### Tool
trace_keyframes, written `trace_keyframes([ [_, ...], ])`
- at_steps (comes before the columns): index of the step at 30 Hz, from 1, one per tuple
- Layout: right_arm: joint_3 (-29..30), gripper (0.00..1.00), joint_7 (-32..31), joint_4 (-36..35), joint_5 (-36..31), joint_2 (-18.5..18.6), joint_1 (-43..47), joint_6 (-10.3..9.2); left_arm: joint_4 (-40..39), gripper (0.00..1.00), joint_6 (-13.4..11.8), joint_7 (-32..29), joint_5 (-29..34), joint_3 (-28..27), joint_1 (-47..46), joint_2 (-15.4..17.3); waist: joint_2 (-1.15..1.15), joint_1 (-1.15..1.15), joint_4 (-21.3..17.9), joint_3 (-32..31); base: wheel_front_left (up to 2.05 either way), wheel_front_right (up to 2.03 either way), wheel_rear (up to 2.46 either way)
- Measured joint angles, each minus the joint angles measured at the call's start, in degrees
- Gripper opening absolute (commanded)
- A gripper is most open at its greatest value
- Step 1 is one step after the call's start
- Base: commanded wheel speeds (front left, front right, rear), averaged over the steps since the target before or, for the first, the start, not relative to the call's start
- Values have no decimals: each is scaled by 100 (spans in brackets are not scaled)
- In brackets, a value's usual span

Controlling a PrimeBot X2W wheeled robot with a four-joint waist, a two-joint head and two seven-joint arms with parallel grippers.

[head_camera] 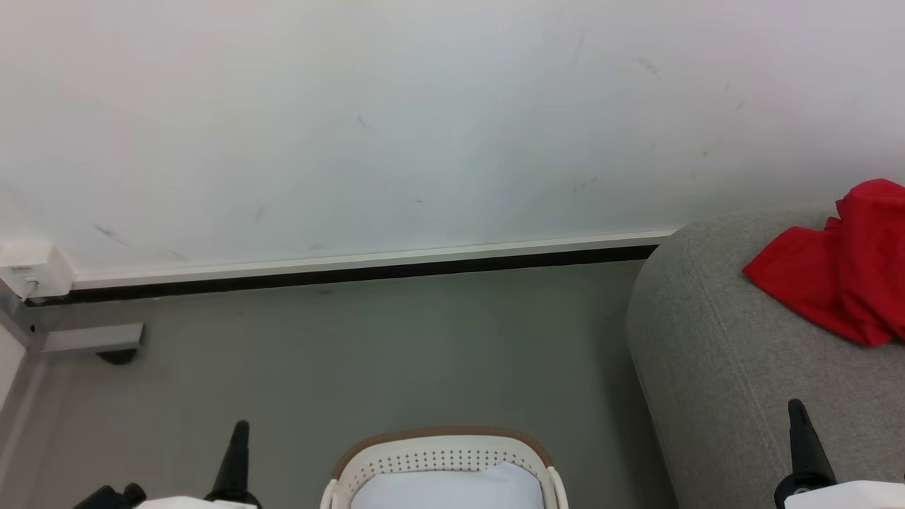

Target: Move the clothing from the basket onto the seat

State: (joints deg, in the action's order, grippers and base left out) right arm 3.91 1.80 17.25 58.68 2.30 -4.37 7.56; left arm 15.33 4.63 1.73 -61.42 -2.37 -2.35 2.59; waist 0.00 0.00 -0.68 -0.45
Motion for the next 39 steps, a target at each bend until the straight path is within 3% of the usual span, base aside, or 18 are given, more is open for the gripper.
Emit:
trace_keyframes([
  [39, 167, 0, -534, -197, 2111, 16, -102, 0, -74, 0, 183, -526, -1933, -265, -235, 3, 0, 0, 39, 35, 0, 0, 0],
])
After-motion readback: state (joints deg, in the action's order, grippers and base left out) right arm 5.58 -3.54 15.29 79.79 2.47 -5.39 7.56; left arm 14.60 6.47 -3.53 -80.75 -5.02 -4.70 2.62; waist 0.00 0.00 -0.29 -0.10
